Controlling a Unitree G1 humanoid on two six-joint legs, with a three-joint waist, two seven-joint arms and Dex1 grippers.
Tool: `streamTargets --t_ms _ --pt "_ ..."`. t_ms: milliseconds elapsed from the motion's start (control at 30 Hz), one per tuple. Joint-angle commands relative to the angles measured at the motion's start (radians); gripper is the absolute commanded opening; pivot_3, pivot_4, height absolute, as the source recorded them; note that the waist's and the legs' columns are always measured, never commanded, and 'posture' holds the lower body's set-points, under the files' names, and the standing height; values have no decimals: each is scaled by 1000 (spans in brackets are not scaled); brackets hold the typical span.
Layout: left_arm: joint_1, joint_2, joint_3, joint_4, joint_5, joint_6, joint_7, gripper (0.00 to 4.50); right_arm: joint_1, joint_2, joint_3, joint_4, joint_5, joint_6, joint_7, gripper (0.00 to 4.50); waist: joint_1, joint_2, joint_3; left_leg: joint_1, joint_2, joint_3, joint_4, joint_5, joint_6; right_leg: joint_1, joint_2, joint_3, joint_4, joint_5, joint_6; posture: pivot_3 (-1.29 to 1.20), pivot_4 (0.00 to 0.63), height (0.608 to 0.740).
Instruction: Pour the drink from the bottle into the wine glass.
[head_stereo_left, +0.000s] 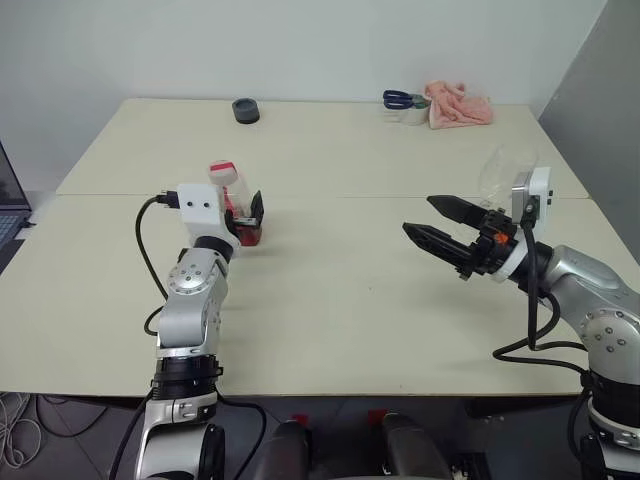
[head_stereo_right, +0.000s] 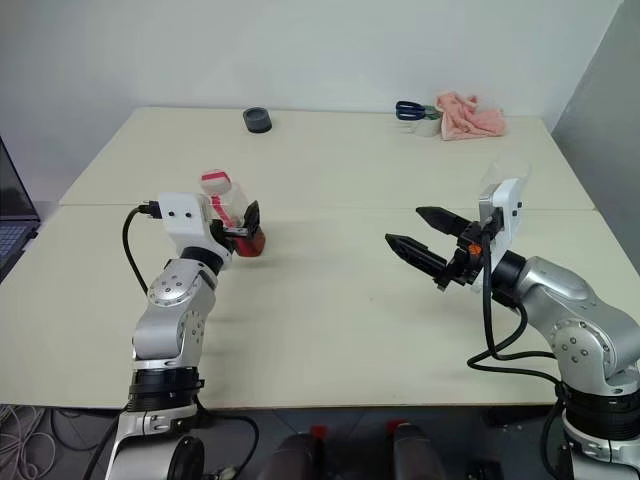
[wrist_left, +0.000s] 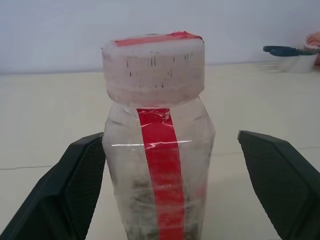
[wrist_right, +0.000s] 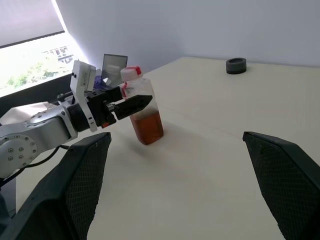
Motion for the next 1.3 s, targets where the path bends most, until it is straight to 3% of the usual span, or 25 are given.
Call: streamTargets --t_ms 33,433,533,733,767,1200,1300 --pt "-31 21 14 32 1 -60 -12 4465 8 -1 -33 -48 16 -23 -13 4500 0 0 0 0 0 0 0 0 0 0 0 0 0 0 0 0 150 740" --pt "-91 29 6 210 -6 -220 -63 4465 28 2 -45 -75 31 -16 -53 4500 0 0 0 0 0 -1 0 0 0 0 0 0 0 0 0 0 150 740" --pt "-90 30 9 213 -9 -235 -69 3914 32 2 -47 -79 34 -16 -59 4500 0 0 0 0 0 -1 0 0 0 0 0 0 0 0 0 0 150 740" --pt "-96 35 13 206 -16 -239 -72 2044 40 2 -45 -80 34 -21 -63 4500 0 0 0 0 0 -2 0 0 0 0 0 0 0 0 0 0 150 740" --pt "-98 35 13 204 -17 -238 -71 1894 40 3 -44 -79 33 -23 -63 4500 0 0 0 0 0 -2 0 0 0 0 0 0 0 0 0 0 150 740" --pt "-107 34 13 186 -14 -230 -58 1859 36 6 -34 -73 19 -29 -63 4500 0 0 0 0 0 -3 0 0 0 0 0 0 0 0 0 0 150 740" --pt "-109 32 11 182 -16 -234 -60 2781 36 6 -34 -72 15 -32 -62 4500 0 0 0 0 0 -3 0 0 0 0 0 0 0 0 0 0 150 740"
